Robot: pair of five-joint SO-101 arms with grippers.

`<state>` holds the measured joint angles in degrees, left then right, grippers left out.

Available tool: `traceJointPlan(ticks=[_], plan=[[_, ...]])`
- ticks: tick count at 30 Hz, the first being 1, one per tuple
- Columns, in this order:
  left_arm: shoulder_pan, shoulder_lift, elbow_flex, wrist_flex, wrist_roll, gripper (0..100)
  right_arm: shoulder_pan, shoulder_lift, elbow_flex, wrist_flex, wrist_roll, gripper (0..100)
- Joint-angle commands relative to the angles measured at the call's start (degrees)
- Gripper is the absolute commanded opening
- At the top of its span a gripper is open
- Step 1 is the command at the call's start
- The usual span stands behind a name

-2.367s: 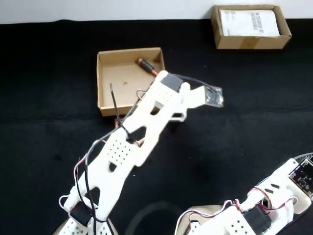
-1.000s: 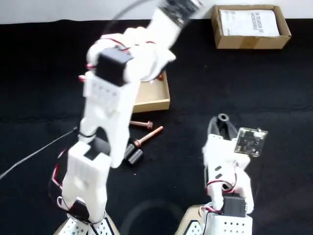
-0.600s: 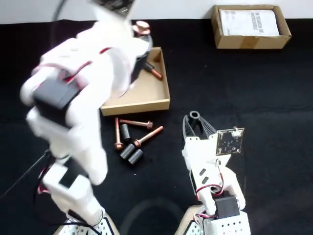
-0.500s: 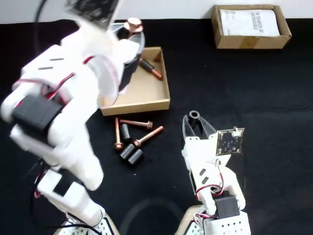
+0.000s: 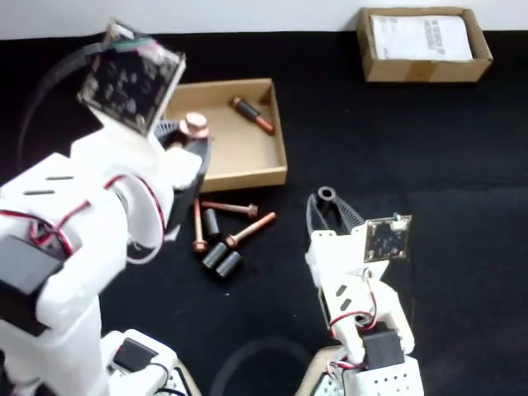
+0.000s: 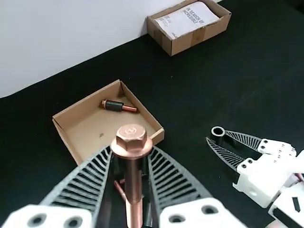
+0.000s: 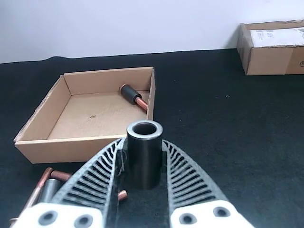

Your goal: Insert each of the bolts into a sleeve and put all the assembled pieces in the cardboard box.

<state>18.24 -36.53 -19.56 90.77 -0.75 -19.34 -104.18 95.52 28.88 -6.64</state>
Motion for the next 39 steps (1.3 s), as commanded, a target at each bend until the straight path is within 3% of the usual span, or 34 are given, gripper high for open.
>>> traceJointPlan(ticks=[1,5,8,13,17,25,39], plan=[[0.0,-11.1,22.8,-17.4,0.4,1,-4.4,-0.9,7.9,-0.4,-0.5,0.6],[2.5,-20.0,42.8,-38.2,0.4,1,-7.3,-0.9,7.8,-0.4,-0.5,0.6],[5.3,-23.4,53.3,-49.1,0.4,1,-7.4,-0.9,7.8,-0.4,-0.5,0.6],[8.3,-22.3,62.2,-60.1,1.2,1,-7.4,-0.9,7.8,-0.4,-0.5,0.6],[9.2,-18.9,64.7,-67.8,9.4,1,-7.4,-0.9,7.8,-0.4,-0.5,0.6],[9.2,-8.0,62.5,-71.2,26.2,1,-7.3,-0.9,7.8,-0.4,-0.5,0.6],[10.3,-6.5,57.4,-72.3,26.5,1,-7.3,-0.9,7.8,-0.4,-0.3,0.6]])
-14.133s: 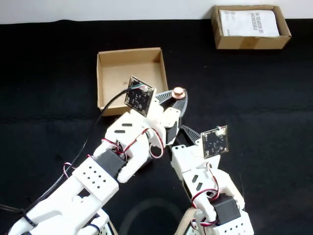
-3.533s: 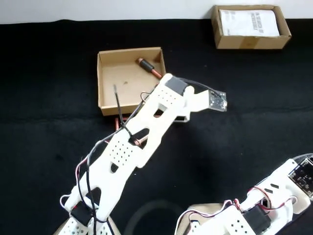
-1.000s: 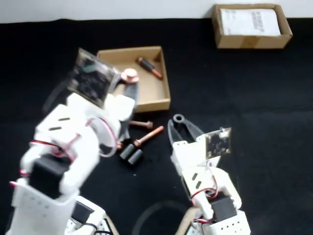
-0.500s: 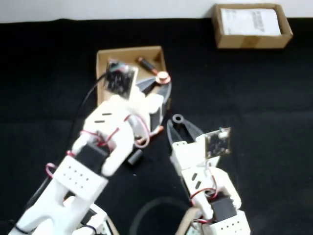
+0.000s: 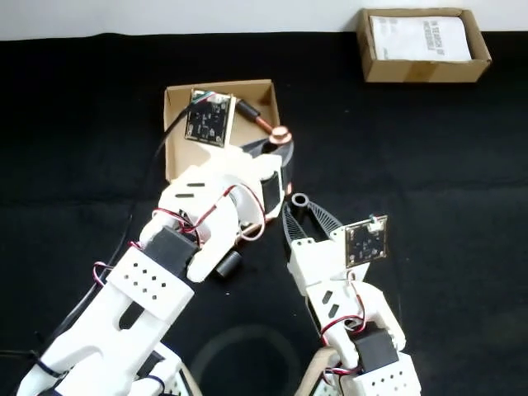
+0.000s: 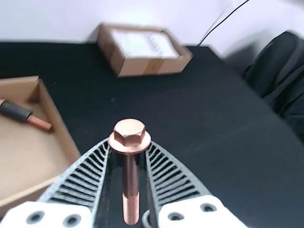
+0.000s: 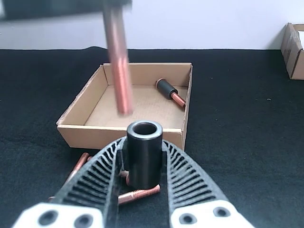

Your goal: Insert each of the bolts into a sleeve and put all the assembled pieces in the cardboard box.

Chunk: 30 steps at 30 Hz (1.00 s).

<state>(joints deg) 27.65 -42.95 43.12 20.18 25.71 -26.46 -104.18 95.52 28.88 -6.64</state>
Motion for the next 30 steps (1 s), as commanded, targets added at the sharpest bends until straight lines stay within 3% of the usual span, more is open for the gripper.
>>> traceJointPlan(ticks=[1,20,30], plan=[[1.5,-0.1,-5.9,-1.7,0.0,1,-0.1,-0.9,7.8,-0.4,-0.3,0.6],[4.8,0.0,2.9,-1.9,-3.9,1,0.0,-0.9,7.8,-0.4,-0.3,0.6],[5.4,-0.2,9.1,-6.1,-4.1,1,0.0,-0.9,7.9,-0.4,-0.3,0.6]])
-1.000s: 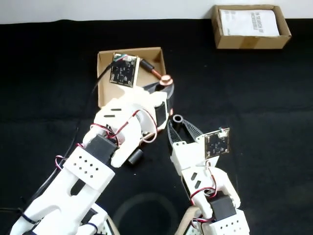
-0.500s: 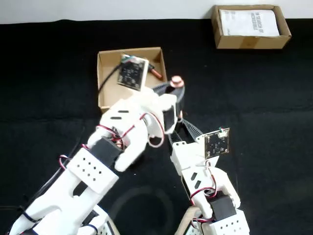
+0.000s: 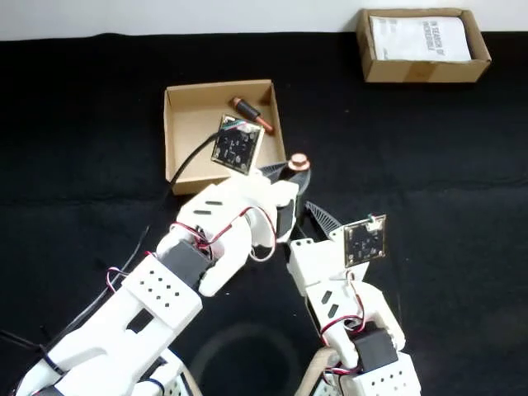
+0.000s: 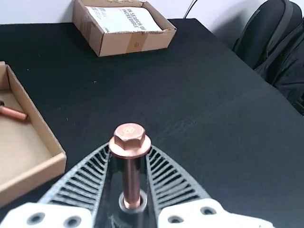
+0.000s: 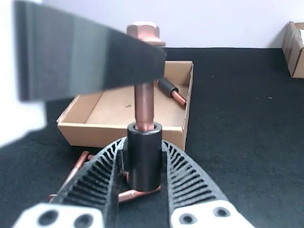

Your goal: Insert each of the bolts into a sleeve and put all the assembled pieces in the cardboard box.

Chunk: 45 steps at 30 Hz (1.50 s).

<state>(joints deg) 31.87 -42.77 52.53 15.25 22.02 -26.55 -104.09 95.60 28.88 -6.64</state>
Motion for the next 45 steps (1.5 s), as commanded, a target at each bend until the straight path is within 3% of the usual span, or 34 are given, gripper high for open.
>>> traceJointPlan(ticks=[1,4,7,11,15,20,23,28,34,36,45], plan=[[1.4,-0.7,-0.3,-1.1,-0.4,1,0.0,-1.0,7.8,-0.4,-0.3,0.6],[2.1,-0.8,-0.7,-0.9,-1.4,1,0.0,-1.0,7.8,-0.4,-0.3,0.6],[3.6,-0.8,-3.5,4.8,-8.0,4,0.1,-1.0,7.8,-0.4,-0.3,0.6],[4.0,-0.8,-8.6,16.6,-8.6,19,2.6,-1.0,7.8,-0.3,-0.2,0.6],[3.6,-0.9,-11.2,23.0,-8.8,29,3.9,-1.0,7.8,-0.3,-0.2,0.6],[3.5,-5.0,-12.9,29.6,-9.7,29,3.9,-1.0,7.8,-0.3,-0.2,0.6],[3.5,-8.2,-12.4,33.1,-14.9,29,3.9,-1.0,7.7,-0.3,-0.2,0.6],[-0.9,-16.6,-12.4,39.6,-19.1,28,7.9,-1.0,4.5,-0.4,1.4,0.6],[-13.2,-26.9,-7.6,41.5,-20.4,6,10.6,2.6,-7.1,-0.8,8.1,0.6],[-16.7,-30.3,-4.7,41.5,-20.3,0,9.6,8.2,-12.0,-2.3,9.8,0.6],[-28.5,-49.8,14.4,33.8,-20.3,1,3.6,43.0,-34.0,-9.6,18.3,0.6]])
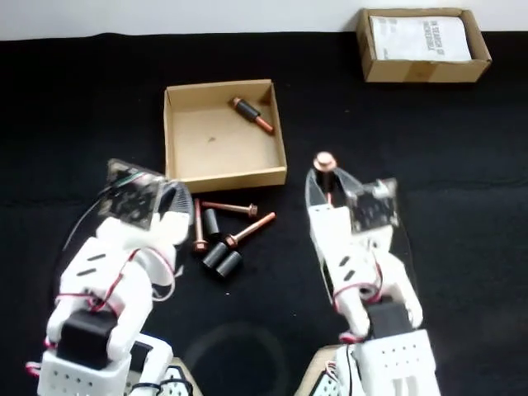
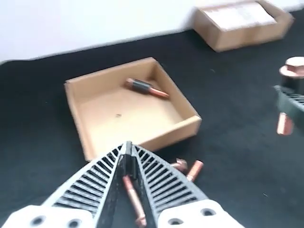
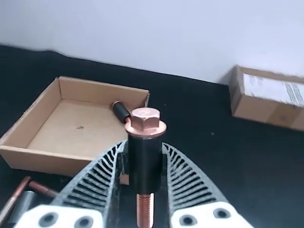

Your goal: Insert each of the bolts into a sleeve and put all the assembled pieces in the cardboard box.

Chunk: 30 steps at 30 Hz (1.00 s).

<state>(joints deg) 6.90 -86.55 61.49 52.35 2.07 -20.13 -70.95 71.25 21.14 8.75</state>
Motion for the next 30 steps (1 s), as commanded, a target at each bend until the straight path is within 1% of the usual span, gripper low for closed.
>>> traceJointPlan(ticks=[1,3,5,8,13,18,20,22,30], plan=[[-5.1,-8.8,8.1,-4.0,-0.4,1,-3.8,13.2,-12.1,-1.9,3.7,0.6],[-7.9,-14.8,13.4,-4.5,-0.2,1,-5.7,20.1,-16.5,-1.8,5.2,0.6],[-9.9,-18.9,18.0,-4.3,-0.1,1,-7.2,26.9,-19.8,-1.8,9.3,0.6],[-13.6,-17.0,20.2,-4.2,0.6,1,-8.8,35.6,-23.3,-1.8,18.1,0.6],[-19.5,-17.3,23.1,-4.4,10.2,1,-10.5,46.1,-29.3,-2.0,33.1,0.6],[-20.2,-17.5,32.6,-4.7,19.9,1,-11.3,56.8,-37.1,-2.0,44.2,0.6],[-21.6,-17.4,35.7,-7.0,21.1,1,-11.2,61.5,-41.2,-2.0,47.6,0.6],[-23.5,-17.3,35.6,-7.6,21.1,1,-11.1,66.2,-45.7,-2.0,50.1,0.6],[-24.0,-17.2,35.6,-7.6,21.1,1,-11.1,83.0,-58.4,-2.0,54.4,0.6]])
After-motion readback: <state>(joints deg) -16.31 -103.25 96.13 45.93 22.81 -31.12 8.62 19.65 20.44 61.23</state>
